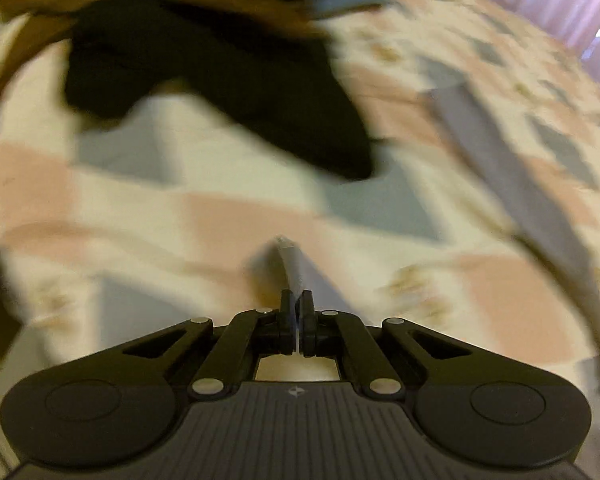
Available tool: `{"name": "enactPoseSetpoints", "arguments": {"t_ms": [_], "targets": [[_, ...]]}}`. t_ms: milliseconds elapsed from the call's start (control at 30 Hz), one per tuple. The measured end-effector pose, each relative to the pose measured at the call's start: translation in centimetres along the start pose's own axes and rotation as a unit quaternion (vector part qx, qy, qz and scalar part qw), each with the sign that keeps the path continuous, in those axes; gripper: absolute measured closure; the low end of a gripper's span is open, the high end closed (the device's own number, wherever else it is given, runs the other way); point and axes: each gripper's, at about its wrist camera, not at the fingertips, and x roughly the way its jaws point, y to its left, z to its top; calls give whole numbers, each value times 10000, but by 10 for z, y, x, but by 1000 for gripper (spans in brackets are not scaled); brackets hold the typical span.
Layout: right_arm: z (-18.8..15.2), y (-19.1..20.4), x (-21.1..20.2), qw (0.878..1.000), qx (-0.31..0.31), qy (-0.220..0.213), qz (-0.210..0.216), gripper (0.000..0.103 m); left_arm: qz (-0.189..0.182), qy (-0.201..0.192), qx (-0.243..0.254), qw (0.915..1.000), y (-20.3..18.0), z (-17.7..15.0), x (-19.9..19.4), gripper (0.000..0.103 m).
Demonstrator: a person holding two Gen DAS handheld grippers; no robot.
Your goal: Fold clothes
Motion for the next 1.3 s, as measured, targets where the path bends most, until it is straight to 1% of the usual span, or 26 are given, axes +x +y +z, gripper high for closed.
{"name": "enactPoseSetpoints", "arguments": {"t_ms": [67, 100, 133, 167, 200, 267, 400, 467, 500, 567, 600, 667, 733, 767, 833, 900, 933, 967, 1000, 1033, 1100, 1167, 1200, 1233, 1267, 1300], "targets": [[-1, -10, 3, 9997, 240, 80, 61, 24, 386, 308, -466, 9977, 41, -18, 15, 103], [-3, -13, 6, 9994, 293, 136, 87, 24, 393, 434, -674, 9960, 57, -27, 23, 96], [-3, -15, 10, 9994, 287, 193, 98, 24, 347, 504, -795, 9950, 69, -35, 29, 93], [-4, -15, 14, 9994, 230, 245, 83, 24, 281, 499, -996, 9934, 76, -45, 34, 90], [-5, -16, 19, 9994, 172, 297, 69, 24, 76, 424, -1147, 9925, 81, -53, 36, 73], [-6, -17, 24, 9993, 118, 360, -3, 24, -346, 300, -1314, 9903, 80, -65, 39, 53], [-9, -27, 27, 9992, 199, 340, -6, 24, -636, 196, -1677, 9836, 79, -78, 51, 46], [-7, -37, 29, 9989, 401, 255, 62, 24, -635, 109, -1790, 9817, 80, -83, 58, 49], [-7, -42, 29, 9985, 501, 213, 96, 24, -680, 75, -1878, 9798, 80, -84, 61, 67], [-5, -54, 32, 9967, 776, 131, 219, 24, -730, -25, -1882, 9794, 82, -80, 61, 101], [-3, -60, 34, 9956, 893, 75, 264, 24, -766, -107, -1775, 9811, 79, -78, 58, 103], [1, -68, 37, 9940, 1013, -41, 404, 24, -762, -431, -1328, 9873, 69, -72, 45, 103], [6, -71, 40, 9937, 989, -191, 494, 24, -784, -673, -967, 9899, 62, -66, 32, 102], [9, -72, 42, 9937, 945, -257, 540, 24, -755, -672, -909, 9907, 61, -64, 30, 102], [16, -74, 48, 9924, 955, -404, 670, 24, -627, -505, -865, 9930, 60, -63, 35, 102], [23, -75, 62, 9910, 941, -474, 829, 30, -381, -319, -672, 9965, 57, -64, 47, 102], [25, -75, 70, 9912, 928, -373, 866, 55, -256, -260, -567, 9977, 54, -67, 52, 102], [27, -75, 78, 9913, 915, -273, 903, 98, -248, -313, -508, 9979, 51, -67, 48, 103], [27, -73, 78, 9924, 879, -257, 825, 98, -241, -365, -448, 9980, 47, -68, 44, 103], [27, -71, 79, 9933, 843, -242, 746, 100, -241, -428, -396, 9980, 45, -68, 40, 103], [25, -65, 55, 9956, 547, -481, 590, 101, -318, -685, -405, 9963, 50, -63, 22, 101], [22, -71, 27, 9936, 646, -679, 634, 102, -89, -638, -207, 9977, 52, -59, 16, 100], [20, -72, 30, 9961, 517, -487, 517, 102, 36, -459, 30, 9989, 47, -61, 20, 98], [18, -72, 32, 9980, 387, -294, 398, 100, 162, -289, 270, 9991, 41, -63, 23, 97], [17, -73, 34, 9992, 257, -100, 280, 90, 295, -220, 536, 9979, 32, -66, 23, 94], [17, -67, 38, 10000, 41, -12, 81, 84, 421, -164, 794, 9958, 22, -69, 22, 89]]}}
